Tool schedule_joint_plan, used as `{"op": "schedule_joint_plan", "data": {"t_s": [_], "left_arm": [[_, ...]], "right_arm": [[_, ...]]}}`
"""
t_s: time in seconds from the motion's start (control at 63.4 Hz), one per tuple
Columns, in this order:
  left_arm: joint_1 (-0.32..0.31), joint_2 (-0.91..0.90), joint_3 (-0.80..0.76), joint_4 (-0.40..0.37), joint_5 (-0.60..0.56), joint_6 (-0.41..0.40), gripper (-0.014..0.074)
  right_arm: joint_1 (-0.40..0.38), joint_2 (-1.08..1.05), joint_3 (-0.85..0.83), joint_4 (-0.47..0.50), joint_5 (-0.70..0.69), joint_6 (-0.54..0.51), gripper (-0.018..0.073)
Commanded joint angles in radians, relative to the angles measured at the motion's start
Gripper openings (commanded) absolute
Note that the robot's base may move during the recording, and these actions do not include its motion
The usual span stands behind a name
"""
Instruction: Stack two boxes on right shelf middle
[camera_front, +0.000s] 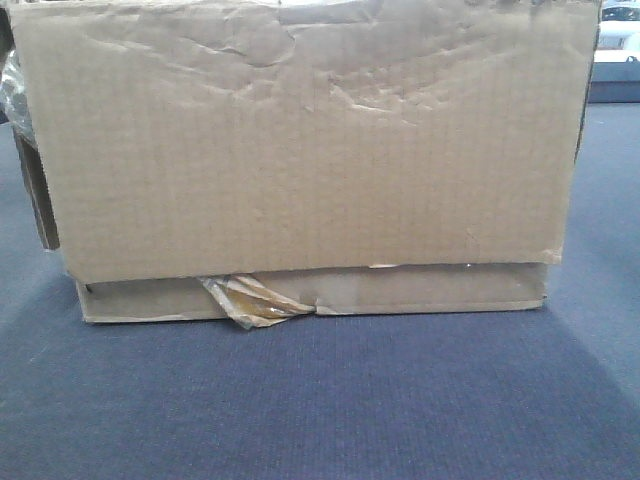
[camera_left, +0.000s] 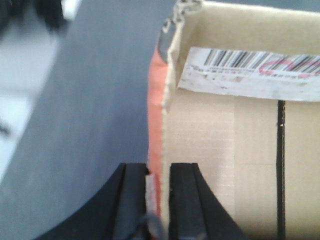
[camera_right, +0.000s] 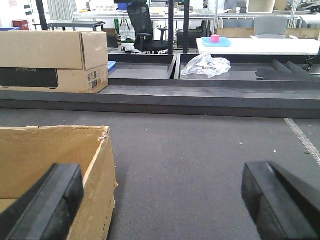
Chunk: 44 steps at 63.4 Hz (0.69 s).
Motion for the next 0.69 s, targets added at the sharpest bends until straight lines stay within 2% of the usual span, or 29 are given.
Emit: {"op": "schedule_joint_plan", "data": {"t_s": [0.0, 0.142, 0.347, 0.426, 0.552, 0.679], "left_arm": [[-0.042, -0.039, -0.071, -0.037, 0.015, -0.046, -0.0111], [-0.169, -0.05, -0.144, -0.037, 0.04, -0.099, -0.0111], [-0.425, -0.021, -0.151, -0.026, 0.019, -0.226, -0.0111], [-0.505, 0.013, -0.151, -0.024, 0.009, -0.258, -0.0111], [-0.595, 0.087, -0.151, 0.022, 0.008, -0.308, -0.0111], [-0.631, 0.157, -0.151, 0.069, 0.016, -0.353, -0.0111]], "right_arm": [[0.005, 0.007, -0.007, -0.002, -0.016, -0.001, 0.054], [0.008, 0.007, -0.007, -0.002, -0.016, -0.001, 0.054], [0.027, 0.007, -0.007, -0.002, -0.016, -0.001, 0.054], [0.041, 0.007, -0.007, -0.002, -0.016, -0.001, 0.054], [0.048, 0.007, -0.007, -0.002, -0.016, -0.001, 0.054], [0.048, 0.007, -0.007, -0.002, -0.016, -0.001, 0.054]]}}
